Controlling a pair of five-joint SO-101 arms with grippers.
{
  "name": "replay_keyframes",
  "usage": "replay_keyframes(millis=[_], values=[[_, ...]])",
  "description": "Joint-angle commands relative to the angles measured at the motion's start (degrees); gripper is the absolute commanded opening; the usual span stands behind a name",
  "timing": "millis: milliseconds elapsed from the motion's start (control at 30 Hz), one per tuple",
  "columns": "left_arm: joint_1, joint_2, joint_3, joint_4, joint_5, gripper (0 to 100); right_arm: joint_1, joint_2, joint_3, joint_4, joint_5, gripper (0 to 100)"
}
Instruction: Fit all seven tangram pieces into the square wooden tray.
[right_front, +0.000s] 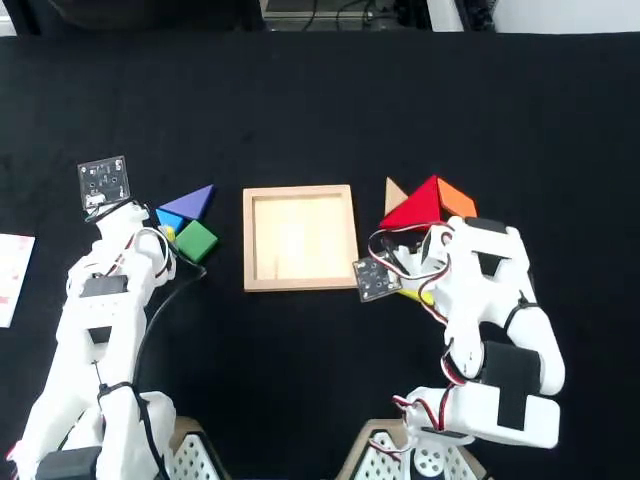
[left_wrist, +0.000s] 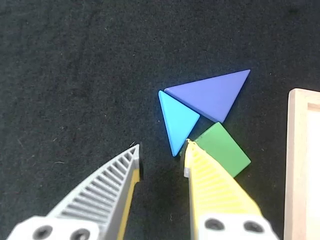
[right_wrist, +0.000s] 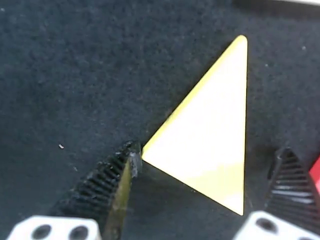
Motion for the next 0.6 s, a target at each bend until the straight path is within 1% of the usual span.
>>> replay_keyframes(millis=[0, 67, 133, 267, 333, 567], values=[[-0.48, -0.09, -0.48, -1.32, 0.26, 15, -0.44, 0.75, -1.71, -0.7, 0.53, 39.9], [-0.48, -0.09, -0.48, -1.32, 0.18, 15, -0.44, 1.01, -1.71, -0.7, 0.53, 39.7], [-0.48, -0.09, -0.48, -1.32, 0.18, 15, -0.44, 1.1, -1.8, -0.7, 0.53, 36.1], [-0.48, -0.09, -0.48, -1.32, 0.18, 15, -0.44, 1.1, -1.8, -0.7, 0.53, 17.8], [-0.48, -0.09, -0.48, -1.32, 0.18, 15, -0.44, 1.1, -1.71, -0.7, 0.53, 12.7], [-0.31, -0.09, -0.48, -1.32, 0.18, 15, -0.26, 1.1, -1.54, -0.97, 0.53, 11.9]])
